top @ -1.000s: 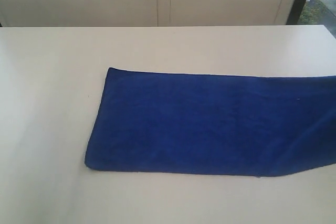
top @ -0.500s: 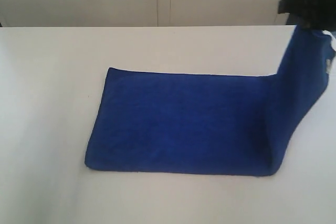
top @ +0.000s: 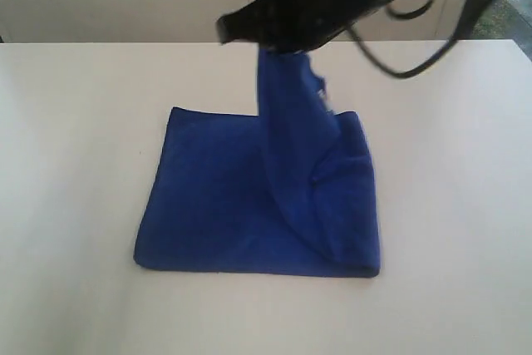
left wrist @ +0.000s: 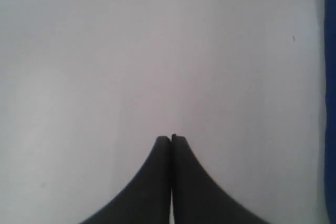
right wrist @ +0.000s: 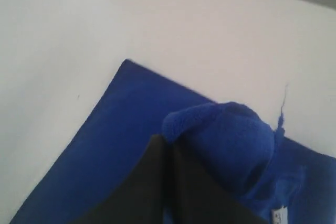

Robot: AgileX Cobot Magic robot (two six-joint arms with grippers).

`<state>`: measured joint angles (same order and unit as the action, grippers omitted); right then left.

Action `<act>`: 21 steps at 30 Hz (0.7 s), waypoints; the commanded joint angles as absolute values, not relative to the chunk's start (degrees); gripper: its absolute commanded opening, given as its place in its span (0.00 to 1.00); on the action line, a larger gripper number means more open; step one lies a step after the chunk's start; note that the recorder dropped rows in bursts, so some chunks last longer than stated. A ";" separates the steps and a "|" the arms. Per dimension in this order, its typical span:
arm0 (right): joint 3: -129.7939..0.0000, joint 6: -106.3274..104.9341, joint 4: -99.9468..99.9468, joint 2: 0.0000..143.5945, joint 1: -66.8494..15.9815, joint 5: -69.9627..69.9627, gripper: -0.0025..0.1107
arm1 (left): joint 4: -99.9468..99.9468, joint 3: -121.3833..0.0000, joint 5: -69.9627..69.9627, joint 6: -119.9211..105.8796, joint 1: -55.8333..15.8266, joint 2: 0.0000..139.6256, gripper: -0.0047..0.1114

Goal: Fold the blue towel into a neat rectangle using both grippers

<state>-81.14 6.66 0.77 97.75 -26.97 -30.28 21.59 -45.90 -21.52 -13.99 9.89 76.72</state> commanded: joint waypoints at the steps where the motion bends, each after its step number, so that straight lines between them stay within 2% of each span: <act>1: -85.38 6.52 0.67 108.39 -32.13 -28.05 0.02 | 22.98 -45.54 -22.58 -13.74 10.10 76.66 0.04; 8: -95.02 8.16 1.07 123.79 -36.88 -27.91 0.02 | 23.56 -45.54 -22.08 -13.74 10.10 76.66 0.04; 17: -101.52 7.90 1.68 131.13 -39.47 -27.92 0.02 | 23.56 -45.54 -22.08 -13.84 10.10 76.66 0.04; 19: -101.89 7.90 1.82 131.41 -39.45 -28.02 0.05 | 23.56 -45.54 -22.08 -13.84 10.10 76.66 0.04; 21: -101.92 7.90 1.82 131.41 -39.45 -27.91 0.13 | 23.56 -45.54 -22.08 -13.84 10.10 76.66 0.04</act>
